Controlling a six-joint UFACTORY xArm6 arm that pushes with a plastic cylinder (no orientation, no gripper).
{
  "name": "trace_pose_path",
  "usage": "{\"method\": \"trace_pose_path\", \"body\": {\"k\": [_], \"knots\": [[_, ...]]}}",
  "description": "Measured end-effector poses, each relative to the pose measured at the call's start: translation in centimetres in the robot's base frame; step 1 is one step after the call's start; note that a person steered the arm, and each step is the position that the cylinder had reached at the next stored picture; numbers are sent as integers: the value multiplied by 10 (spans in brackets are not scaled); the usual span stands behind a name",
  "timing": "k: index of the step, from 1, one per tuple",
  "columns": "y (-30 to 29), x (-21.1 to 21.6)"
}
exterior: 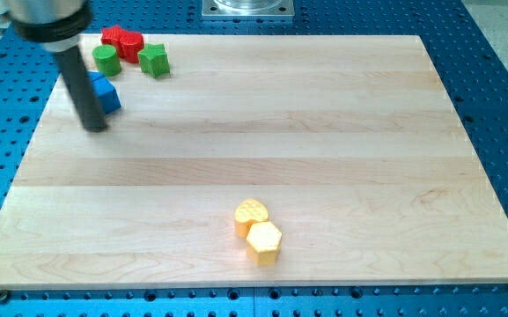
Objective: Push the blue blocks below the green blocks
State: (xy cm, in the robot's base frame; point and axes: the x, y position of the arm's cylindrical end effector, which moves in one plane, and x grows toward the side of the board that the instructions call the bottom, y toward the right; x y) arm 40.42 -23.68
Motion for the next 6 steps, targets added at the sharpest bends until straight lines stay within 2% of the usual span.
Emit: {"method": "trace_pose_path", "body": {"k": [1,2,3,4,5,6], "knots": [[-14,-15],[46,-56],[34,-58],[-37,-44],[-58,-58],[-36,-86]]}}
